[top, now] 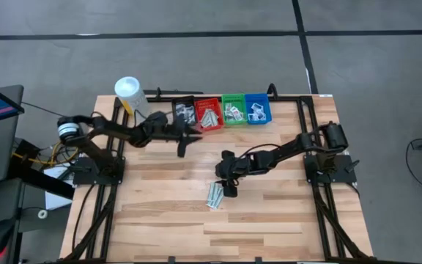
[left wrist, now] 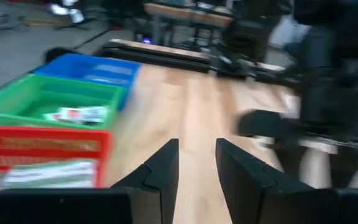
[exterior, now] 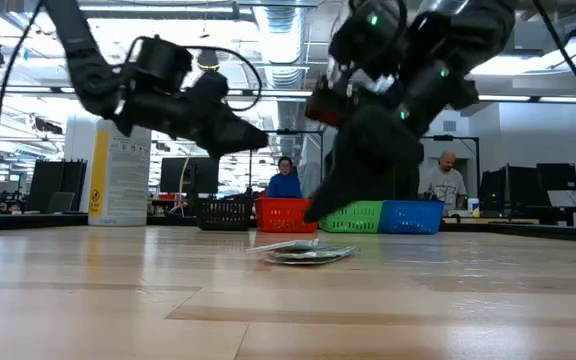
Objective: Pick & Place First Aid Supplies
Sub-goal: Put the green bandage pack into the red bin
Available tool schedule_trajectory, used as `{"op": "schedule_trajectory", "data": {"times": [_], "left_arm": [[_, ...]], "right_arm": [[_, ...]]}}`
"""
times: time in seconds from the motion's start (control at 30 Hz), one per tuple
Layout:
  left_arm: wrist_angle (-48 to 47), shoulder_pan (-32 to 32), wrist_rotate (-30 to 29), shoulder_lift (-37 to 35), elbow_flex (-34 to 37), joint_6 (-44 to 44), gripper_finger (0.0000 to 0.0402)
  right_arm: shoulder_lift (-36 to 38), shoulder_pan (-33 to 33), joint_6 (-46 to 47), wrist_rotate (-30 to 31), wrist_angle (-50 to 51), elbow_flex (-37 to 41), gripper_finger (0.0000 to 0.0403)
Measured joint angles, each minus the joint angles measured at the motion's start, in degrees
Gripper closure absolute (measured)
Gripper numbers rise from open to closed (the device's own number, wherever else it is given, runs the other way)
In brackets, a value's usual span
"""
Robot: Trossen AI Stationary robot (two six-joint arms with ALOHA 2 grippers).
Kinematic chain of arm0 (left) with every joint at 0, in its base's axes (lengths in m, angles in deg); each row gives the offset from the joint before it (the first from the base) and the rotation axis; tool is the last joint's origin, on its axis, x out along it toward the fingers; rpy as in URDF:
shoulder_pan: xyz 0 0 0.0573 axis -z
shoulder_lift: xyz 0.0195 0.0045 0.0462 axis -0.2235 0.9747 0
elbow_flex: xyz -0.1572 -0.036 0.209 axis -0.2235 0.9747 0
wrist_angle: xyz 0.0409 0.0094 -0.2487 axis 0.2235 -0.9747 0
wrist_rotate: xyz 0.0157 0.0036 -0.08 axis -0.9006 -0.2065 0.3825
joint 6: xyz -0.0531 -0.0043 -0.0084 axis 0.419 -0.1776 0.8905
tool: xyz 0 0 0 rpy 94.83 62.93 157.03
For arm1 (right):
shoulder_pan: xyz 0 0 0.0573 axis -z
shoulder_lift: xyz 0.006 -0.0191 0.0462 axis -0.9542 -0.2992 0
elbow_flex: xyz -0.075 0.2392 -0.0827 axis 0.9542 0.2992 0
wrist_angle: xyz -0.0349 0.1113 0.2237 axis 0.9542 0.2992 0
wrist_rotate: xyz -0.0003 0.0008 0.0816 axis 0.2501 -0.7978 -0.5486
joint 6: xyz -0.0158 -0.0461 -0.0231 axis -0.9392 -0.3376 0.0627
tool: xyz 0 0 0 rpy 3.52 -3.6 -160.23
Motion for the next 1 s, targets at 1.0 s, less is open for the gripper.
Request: {"op": "schedule_trajectory", "data": {"times": [1.0], "left_arm": [[-0.42, 13.39, -0.13, -6.94, 6.23, -1.63, 0.0293]], "right_arm": [[-5.50, -1.12, -1.25, -1.98, -2.45, -0.35, 0.0251]]}}
